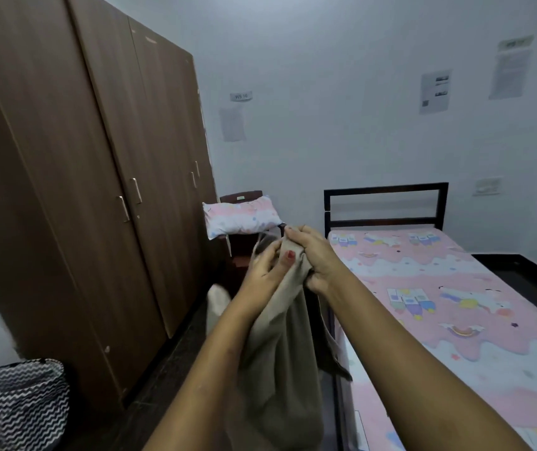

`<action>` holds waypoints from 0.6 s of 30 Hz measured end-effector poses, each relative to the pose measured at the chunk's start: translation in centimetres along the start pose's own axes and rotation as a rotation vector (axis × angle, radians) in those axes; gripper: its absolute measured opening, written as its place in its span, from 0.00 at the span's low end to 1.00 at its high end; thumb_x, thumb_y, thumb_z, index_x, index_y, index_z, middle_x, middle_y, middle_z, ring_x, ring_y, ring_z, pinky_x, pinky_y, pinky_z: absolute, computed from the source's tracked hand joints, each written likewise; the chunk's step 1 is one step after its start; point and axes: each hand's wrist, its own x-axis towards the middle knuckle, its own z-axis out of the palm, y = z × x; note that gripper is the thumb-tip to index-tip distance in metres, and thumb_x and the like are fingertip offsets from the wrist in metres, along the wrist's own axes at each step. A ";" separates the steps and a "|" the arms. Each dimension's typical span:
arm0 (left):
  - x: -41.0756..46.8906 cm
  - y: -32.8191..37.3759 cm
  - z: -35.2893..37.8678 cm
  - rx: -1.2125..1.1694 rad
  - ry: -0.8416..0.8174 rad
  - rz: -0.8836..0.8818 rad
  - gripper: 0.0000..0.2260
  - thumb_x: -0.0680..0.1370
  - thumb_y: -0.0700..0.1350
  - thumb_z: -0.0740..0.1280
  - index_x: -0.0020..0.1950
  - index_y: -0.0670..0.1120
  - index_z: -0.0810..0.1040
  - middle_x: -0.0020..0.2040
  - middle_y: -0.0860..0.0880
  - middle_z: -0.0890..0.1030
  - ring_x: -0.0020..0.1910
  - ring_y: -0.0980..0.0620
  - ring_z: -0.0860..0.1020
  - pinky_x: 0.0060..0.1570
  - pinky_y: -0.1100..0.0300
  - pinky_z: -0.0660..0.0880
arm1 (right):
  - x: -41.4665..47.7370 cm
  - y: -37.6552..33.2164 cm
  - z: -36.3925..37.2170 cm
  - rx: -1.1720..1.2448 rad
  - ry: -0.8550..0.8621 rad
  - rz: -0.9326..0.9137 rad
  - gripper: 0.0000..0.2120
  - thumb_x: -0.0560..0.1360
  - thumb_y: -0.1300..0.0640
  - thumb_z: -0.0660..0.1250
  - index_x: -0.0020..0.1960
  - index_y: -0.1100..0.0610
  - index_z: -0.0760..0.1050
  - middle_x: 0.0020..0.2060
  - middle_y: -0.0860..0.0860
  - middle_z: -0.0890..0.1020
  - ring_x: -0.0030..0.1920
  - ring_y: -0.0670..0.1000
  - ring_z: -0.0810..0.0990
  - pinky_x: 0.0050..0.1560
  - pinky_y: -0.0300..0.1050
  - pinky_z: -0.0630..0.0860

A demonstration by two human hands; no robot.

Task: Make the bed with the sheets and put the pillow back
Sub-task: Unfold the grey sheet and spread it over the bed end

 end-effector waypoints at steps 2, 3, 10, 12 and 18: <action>0.3 -0.3 0.7 -0.159 -0.101 -0.021 0.35 0.70 0.57 0.70 0.73 0.50 0.61 0.65 0.55 0.73 0.64 0.61 0.72 0.62 0.66 0.70 | 1.0 0.2 0.5 -0.075 0.036 -0.047 0.10 0.79 0.62 0.63 0.39 0.58 0.71 0.31 0.51 0.75 0.28 0.44 0.76 0.31 0.38 0.74; 0.5 -0.7 0.8 -0.198 -0.118 -0.036 0.37 0.69 0.52 0.74 0.73 0.50 0.60 0.64 0.55 0.74 0.63 0.60 0.73 0.59 0.68 0.72 | 1.5 0.5 0.6 -0.072 0.056 -0.067 0.10 0.79 0.62 0.63 0.38 0.58 0.71 0.32 0.52 0.75 0.30 0.46 0.76 0.33 0.39 0.74; 1.0 -6.4 2.2 0.074 0.222 -0.098 0.16 0.73 0.38 0.65 0.56 0.56 0.76 0.48 0.56 0.81 0.52 0.53 0.79 0.53 0.55 0.76 | 5.2 -2.3 0.7 0.186 0.142 -0.149 0.11 0.80 0.59 0.62 0.39 0.57 0.71 0.33 0.52 0.76 0.34 0.49 0.76 0.41 0.45 0.75; 2.0 -7.0 2.9 0.164 0.374 -0.098 0.14 0.75 0.36 0.62 0.57 0.48 0.78 0.48 0.53 0.81 0.49 0.52 0.79 0.48 0.55 0.76 | 6.8 -2.9 1.0 0.152 0.158 -0.135 0.10 0.80 0.58 0.63 0.40 0.57 0.70 0.34 0.52 0.75 0.35 0.49 0.76 0.39 0.44 0.75; 7.9 -6.7 1.1 0.072 0.558 -0.122 0.09 0.79 0.39 0.59 0.51 0.47 0.79 0.44 0.50 0.80 0.47 0.49 0.78 0.41 0.58 0.72 | 12.5 -3.3 -1.6 0.018 0.108 -0.169 0.10 0.79 0.60 0.62 0.57 0.51 0.66 0.40 0.52 0.74 0.37 0.49 0.74 0.40 0.46 0.74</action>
